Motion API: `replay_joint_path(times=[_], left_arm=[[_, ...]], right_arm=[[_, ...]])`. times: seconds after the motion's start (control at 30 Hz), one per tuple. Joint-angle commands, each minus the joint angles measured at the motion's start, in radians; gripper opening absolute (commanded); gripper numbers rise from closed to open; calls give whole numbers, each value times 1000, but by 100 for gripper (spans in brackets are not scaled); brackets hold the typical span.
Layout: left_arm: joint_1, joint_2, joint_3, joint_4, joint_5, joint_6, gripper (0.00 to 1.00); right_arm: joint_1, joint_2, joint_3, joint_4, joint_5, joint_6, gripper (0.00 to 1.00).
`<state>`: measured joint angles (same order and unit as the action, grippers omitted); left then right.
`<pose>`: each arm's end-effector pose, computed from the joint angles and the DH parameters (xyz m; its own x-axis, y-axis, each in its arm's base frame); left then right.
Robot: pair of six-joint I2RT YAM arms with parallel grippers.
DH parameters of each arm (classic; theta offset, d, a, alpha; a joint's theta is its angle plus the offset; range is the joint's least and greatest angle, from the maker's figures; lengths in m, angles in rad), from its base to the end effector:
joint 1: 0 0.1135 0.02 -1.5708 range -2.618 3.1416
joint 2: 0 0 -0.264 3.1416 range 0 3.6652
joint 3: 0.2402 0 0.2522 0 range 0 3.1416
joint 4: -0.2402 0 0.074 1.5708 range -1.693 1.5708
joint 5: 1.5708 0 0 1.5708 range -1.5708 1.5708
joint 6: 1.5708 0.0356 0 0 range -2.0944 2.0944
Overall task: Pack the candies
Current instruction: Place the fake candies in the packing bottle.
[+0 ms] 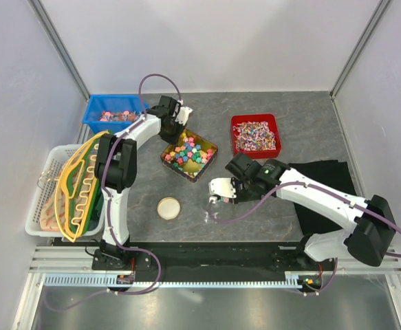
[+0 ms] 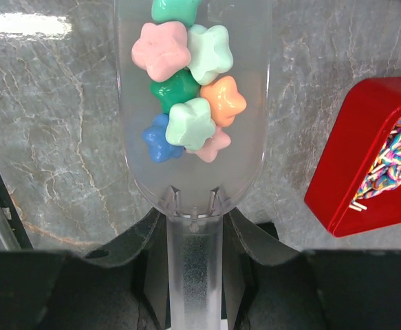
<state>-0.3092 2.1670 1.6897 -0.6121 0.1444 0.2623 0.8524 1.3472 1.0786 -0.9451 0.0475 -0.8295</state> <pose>0.4404 -0.1461 0.1759 -0.7209 0.4997 -0.4803 0.5711 0.8209 -0.0031 0.1670 0.1885 0.2611 0.1302 -0.9704 -0.2032 -0.9553 -0.0679 -0.2879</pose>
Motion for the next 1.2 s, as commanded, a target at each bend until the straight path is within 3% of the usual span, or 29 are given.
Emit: replay_joint_path(times=[0.0, 0.4, 1.17], left_arm=[[2, -36, 41, 6, 58, -44, 2], [2, -49, 34, 12, 63, -55, 2], [5, -84, -7, 35, 12, -51, 2]], right_arm=[[54, -19, -6, -4, 121, 43, 0], [198, 43, 27, -34, 344, 105, 0], [318, 121, 61, -20, 534, 75, 0]])
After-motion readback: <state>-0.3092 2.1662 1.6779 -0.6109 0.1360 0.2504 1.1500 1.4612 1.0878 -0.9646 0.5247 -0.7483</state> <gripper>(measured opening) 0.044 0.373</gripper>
